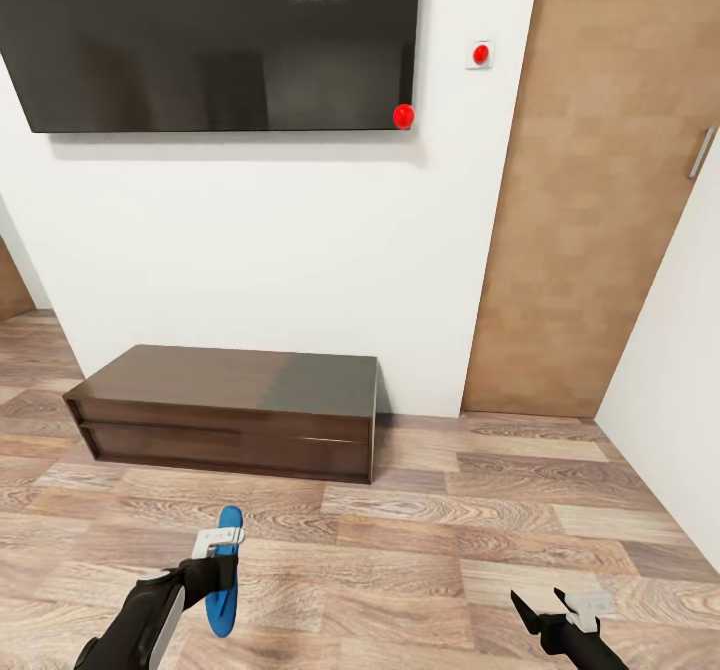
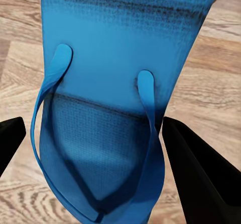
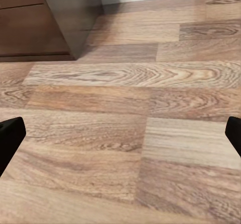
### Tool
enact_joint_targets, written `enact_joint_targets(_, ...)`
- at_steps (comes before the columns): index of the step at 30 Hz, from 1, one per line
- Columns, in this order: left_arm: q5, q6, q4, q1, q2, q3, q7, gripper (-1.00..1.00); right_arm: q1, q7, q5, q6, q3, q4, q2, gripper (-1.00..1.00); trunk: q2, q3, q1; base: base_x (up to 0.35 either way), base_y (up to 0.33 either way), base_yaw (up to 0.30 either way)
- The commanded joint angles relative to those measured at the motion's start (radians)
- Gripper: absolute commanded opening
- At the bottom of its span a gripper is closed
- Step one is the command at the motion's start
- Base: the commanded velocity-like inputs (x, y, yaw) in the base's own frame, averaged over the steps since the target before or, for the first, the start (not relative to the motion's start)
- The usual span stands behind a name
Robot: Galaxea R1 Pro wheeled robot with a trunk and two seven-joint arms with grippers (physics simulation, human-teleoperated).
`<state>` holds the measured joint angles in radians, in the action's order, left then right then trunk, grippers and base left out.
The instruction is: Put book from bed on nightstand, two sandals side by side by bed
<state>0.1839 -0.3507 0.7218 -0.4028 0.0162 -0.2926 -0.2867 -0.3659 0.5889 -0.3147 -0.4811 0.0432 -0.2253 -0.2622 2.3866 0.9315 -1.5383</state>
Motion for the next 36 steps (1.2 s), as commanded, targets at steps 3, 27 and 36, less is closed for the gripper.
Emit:
enact_joint_targets(3,0.011,-0.003,-0.007,-0.001,-0.001,-0.005,-0.009,-1.0,-0.001,0.01,-0.006,0.001,0.004,0.001,0.0,1.0,0.0,0.001,0.0,0.0,0.0,0.047)
enact_joint_targets(27,0.011,-0.002,-0.013,-0.001,-0.001,-0.005,-0.009,-1.0,-0.001,0.009,-0.006,0.001,0.004,0.006,0.003,1.0,0.0,0.01,0.0,0.0,0.0,0.25)
enact_joint_targets(36,0.011,-0.002,-0.013,-0.001,-0.001,-0.005,-0.009,-1.0,-0.001,0.009,-0.006,0.001,0.004,0.007,0.004,1.0,0.0,0.017,0.0,0.0,0.0,0.265)
